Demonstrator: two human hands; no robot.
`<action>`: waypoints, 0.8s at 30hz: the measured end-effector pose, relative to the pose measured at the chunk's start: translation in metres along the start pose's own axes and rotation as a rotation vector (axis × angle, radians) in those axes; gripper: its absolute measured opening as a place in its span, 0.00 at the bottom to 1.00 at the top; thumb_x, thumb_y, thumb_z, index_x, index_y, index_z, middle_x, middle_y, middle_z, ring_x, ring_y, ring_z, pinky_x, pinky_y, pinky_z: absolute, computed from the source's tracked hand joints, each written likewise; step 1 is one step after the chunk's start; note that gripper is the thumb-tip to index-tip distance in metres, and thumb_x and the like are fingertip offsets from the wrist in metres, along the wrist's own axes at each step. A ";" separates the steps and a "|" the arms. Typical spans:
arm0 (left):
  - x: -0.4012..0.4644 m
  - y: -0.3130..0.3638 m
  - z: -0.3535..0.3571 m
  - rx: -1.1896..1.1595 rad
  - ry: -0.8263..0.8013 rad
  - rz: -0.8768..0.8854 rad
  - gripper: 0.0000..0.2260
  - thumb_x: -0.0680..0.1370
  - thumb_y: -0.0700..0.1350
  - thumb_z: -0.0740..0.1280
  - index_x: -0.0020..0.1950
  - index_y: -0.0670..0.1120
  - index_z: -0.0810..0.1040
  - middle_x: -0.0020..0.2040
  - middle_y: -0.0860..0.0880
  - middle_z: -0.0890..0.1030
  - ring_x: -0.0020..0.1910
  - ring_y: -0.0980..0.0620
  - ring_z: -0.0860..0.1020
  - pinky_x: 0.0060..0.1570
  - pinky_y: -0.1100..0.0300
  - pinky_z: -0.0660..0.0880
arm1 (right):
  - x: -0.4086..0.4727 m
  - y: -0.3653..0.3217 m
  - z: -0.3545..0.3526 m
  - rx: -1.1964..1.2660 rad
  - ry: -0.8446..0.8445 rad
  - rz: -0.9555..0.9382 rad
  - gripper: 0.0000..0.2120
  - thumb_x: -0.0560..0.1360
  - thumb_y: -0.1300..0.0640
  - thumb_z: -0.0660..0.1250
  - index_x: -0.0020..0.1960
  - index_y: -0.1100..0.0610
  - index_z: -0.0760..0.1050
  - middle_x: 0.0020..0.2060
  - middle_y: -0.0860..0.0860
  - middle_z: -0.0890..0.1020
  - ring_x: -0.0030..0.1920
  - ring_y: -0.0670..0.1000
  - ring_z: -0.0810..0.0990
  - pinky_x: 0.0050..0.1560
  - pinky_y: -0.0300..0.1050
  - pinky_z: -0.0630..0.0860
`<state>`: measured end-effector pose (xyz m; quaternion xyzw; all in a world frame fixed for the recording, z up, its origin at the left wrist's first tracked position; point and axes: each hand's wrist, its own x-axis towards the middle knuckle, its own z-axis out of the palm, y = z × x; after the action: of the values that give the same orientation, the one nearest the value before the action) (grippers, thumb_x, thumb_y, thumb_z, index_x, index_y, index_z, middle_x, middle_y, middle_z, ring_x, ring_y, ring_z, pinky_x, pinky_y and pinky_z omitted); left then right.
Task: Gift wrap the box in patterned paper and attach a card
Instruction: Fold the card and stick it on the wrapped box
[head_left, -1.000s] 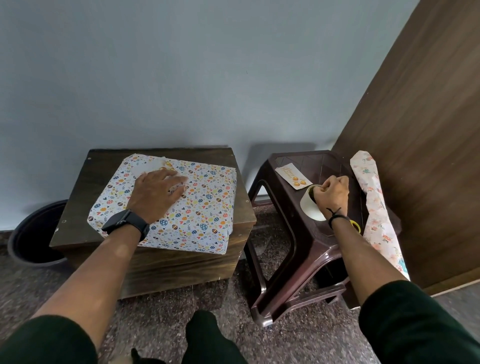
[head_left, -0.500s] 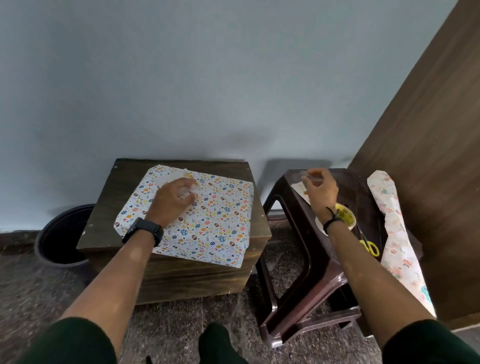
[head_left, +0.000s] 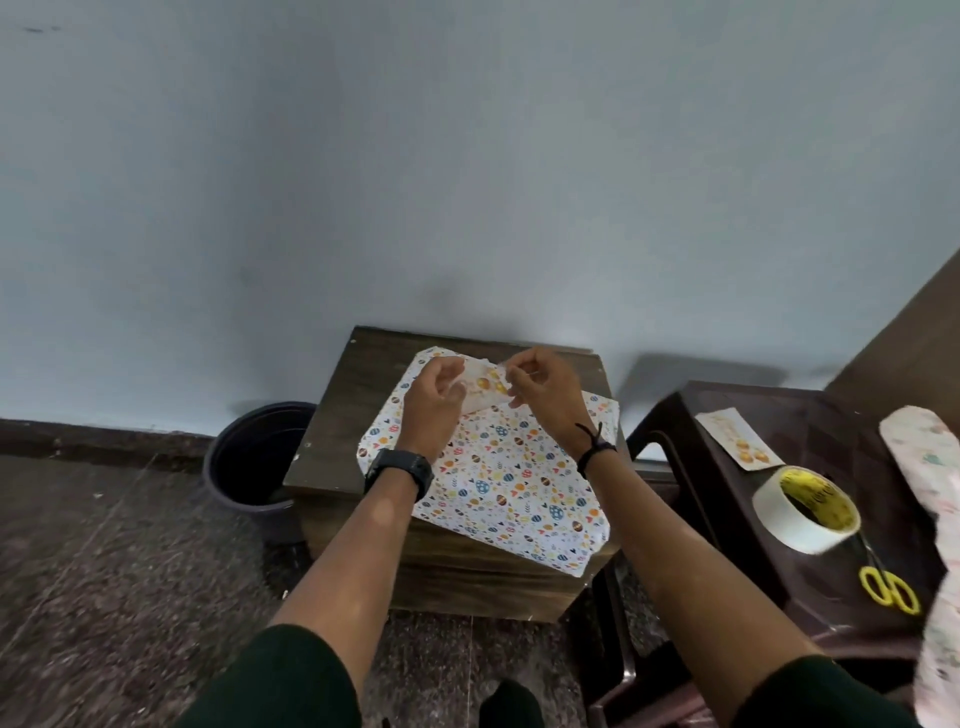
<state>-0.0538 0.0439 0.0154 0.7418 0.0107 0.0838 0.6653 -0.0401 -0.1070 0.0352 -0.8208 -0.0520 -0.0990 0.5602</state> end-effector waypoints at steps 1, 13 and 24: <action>0.001 -0.001 -0.001 -0.014 -0.001 -0.004 0.12 0.78 0.34 0.62 0.60 0.45 0.75 0.59 0.50 0.77 0.60 0.54 0.75 0.62 0.61 0.70 | 0.002 -0.002 0.006 -0.016 -0.036 -0.003 0.01 0.76 0.62 0.66 0.45 0.58 0.76 0.39 0.52 0.80 0.36 0.47 0.79 0.34 0.37 0.79; 0.005 -0.008 -0.004 -0.018 -0.006 0.013 0.06 0.76 0.42 0.70 0.52 0.44 0.81 0.48 0.48 0.83 0.50 0.53 0.81 0.50 0.63 0.77 | 0.009 -0.005 0.019 -0.110 -0.232 -0.014 0.02 0.76 0.59 0.67 0.44 0.56 0.77 0.36 0.51 0.81 0.34 0.45 0.79 0.37 0.40 0.80; 0.005 -0.008 -0.002 -0.002 0.065 -0.051 0.05 0.77 0.44 0.69 0.49 0.44 0.80 0.45 0.46 0.82 0.47 0.50 0.81 0.48 0.58 0.78 | 0.018 -0.015 0.019 -0.197 -0.250 -0.042 0.09 0.77 0.62 0.61 0.46 0.61 0.79 0.34 0.51 0.82 0.33 0.47 0.79 0.37 0.41 0.79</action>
<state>-0.0486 0.0474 0.0084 0.7376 0.0511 0.0911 0.6671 -0.0234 -0.0847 0.0459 -0.8764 -0.1284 -0.0123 0.4640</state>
